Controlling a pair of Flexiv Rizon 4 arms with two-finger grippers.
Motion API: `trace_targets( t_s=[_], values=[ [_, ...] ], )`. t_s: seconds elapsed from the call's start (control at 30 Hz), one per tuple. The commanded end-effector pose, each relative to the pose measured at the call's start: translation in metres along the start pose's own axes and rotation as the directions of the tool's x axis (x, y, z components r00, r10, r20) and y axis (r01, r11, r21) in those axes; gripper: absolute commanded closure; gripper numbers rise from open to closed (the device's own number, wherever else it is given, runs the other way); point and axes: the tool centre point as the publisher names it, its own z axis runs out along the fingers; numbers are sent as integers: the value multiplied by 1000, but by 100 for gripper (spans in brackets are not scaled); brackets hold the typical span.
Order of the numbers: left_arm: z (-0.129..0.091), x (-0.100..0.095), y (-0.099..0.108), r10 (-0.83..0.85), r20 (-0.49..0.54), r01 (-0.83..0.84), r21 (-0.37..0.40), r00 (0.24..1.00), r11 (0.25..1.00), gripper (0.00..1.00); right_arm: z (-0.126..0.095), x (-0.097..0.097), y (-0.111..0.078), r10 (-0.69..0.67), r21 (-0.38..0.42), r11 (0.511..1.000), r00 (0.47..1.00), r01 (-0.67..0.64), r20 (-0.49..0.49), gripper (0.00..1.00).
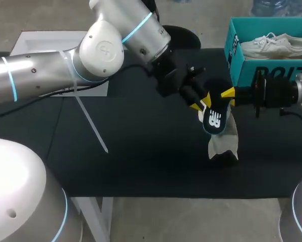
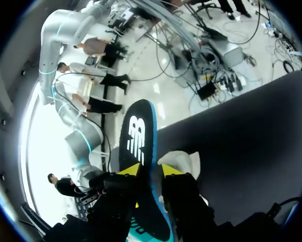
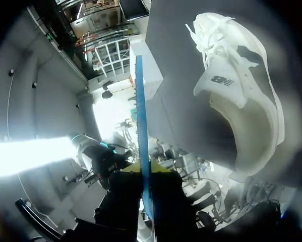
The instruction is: Take the shoe out of the shoebox, open the shoe tongue, remove and reinsert the insole, then place the shoe into the shoebox
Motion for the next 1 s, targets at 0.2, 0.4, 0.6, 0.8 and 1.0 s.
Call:
trace_targets(
  t_s=[0.2, 0.4, 0.6, 0.8, 1.0],
  values=[
    [-62, 38, 9, -69, -126, 65, -33, 990, 997, 0, 1, 0, -1, 0, -3, 1000, 1000, 0, 1, 100],
    [-85, 37, 19, -170, -109, 160, -89, 979, 983, 0, 1, 0, -1, 0, -3, 1000, 1000, 0, 1, 100],
    [-85, 37, 19, -170, -109, 160, -89, 979, 983, 0, 1, 0, -1, 0, -3, 1000, 1000, 0, 1, 100],
    [-85, 37, 19, -170, -109, 160, -89, 979, 983, 0, 1, 0, -1, 0, -3, 1000, 1000, 0, 1, 100],
    [-85, 37, 19, -170, -109, 160, -89, 979, 983, 0, 1, 0, -1, 0, -3, 1000, 1000, 0, 1, 100]
  ],
)
